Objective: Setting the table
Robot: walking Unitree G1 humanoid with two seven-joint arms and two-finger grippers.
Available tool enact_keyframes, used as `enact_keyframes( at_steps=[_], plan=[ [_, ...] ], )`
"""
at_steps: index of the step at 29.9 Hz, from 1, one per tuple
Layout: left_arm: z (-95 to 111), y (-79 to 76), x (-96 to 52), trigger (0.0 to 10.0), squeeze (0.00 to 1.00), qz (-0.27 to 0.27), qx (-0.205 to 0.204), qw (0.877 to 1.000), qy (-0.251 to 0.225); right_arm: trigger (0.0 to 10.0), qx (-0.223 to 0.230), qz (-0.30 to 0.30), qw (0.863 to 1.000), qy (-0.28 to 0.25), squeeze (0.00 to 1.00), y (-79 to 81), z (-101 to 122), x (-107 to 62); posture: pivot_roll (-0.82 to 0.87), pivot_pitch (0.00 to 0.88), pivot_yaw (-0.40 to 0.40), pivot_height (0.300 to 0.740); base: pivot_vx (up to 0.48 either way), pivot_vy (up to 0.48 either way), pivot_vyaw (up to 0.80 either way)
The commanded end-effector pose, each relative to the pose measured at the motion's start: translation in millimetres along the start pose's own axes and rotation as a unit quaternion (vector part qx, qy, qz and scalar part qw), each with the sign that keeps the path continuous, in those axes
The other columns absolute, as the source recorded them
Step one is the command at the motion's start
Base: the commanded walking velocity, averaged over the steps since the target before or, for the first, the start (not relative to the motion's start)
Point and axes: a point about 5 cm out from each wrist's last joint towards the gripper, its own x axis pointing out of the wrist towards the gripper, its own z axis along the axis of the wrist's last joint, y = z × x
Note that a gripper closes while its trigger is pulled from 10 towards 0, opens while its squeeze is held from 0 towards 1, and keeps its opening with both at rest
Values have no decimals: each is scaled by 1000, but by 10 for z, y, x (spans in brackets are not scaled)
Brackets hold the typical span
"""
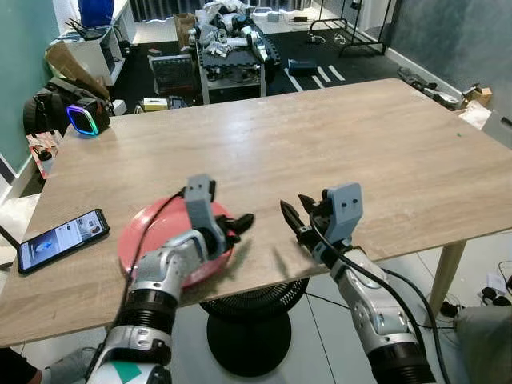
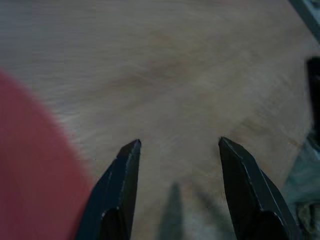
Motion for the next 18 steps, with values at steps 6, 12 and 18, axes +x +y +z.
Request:
enact_keyframes(
  at_steps=[6,12,18],
  plan=[
    [197,-37,-131,10000,0,14,122,989,-76,10000,-6,-2,1000,-7,0,12,23,-11,-47,0,121,740,0,0,0],
    [328,232,-310,10000,0,189,197,954,-123,10000,-3,-1,1000,-7,0,23,17,-13,-40,0,125,740,0,0,0],
    [157,472,-472,10000,0,287,105,947,-99,10000,-1,-1,1000,-6,0,35,-1,-23,-34,0,125,740,0,0,0]
  ],
)
